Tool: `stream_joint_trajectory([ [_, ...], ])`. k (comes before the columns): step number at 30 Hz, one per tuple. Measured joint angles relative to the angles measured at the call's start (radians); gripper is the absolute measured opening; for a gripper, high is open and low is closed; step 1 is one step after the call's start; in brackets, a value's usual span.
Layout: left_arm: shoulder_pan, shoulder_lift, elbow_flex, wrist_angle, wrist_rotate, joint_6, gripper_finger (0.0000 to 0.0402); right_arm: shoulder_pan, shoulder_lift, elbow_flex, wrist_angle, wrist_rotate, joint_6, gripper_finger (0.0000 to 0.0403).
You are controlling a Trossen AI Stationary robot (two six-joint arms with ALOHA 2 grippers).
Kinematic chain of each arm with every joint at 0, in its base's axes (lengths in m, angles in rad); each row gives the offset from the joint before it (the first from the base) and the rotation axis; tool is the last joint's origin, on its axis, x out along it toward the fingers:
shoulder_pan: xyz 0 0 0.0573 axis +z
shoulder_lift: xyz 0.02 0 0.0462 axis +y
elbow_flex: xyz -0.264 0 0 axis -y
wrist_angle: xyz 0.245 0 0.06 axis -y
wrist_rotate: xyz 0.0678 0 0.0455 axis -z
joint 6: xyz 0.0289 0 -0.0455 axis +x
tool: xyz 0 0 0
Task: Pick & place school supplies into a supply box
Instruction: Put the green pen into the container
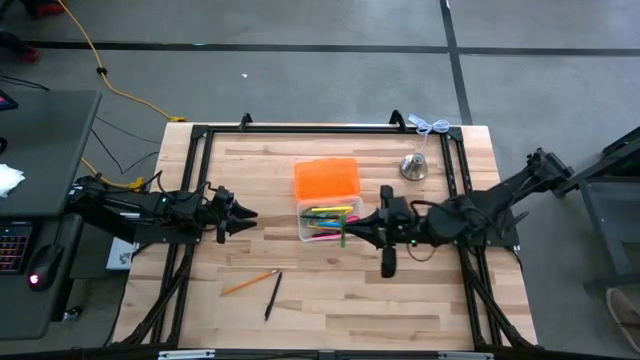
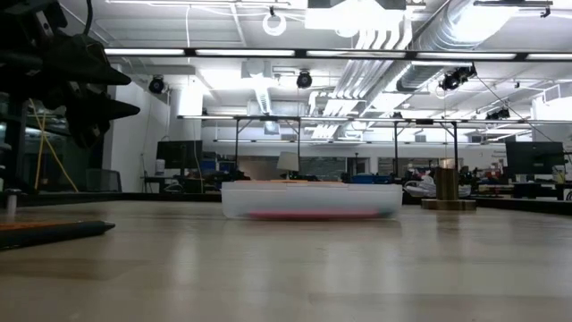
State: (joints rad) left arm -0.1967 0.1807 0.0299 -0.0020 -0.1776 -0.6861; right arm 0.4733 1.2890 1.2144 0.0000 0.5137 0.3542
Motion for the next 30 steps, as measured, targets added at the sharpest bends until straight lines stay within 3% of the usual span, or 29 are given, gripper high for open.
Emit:
stream_joint_trajectory([
  [30, 0.0, 0.0, 0.0, 0.0, 0.001, 0.0, 0.0232, -0.267, 0.138, 0.0, -0.129, 0.083, -0.155, 0.0],
])
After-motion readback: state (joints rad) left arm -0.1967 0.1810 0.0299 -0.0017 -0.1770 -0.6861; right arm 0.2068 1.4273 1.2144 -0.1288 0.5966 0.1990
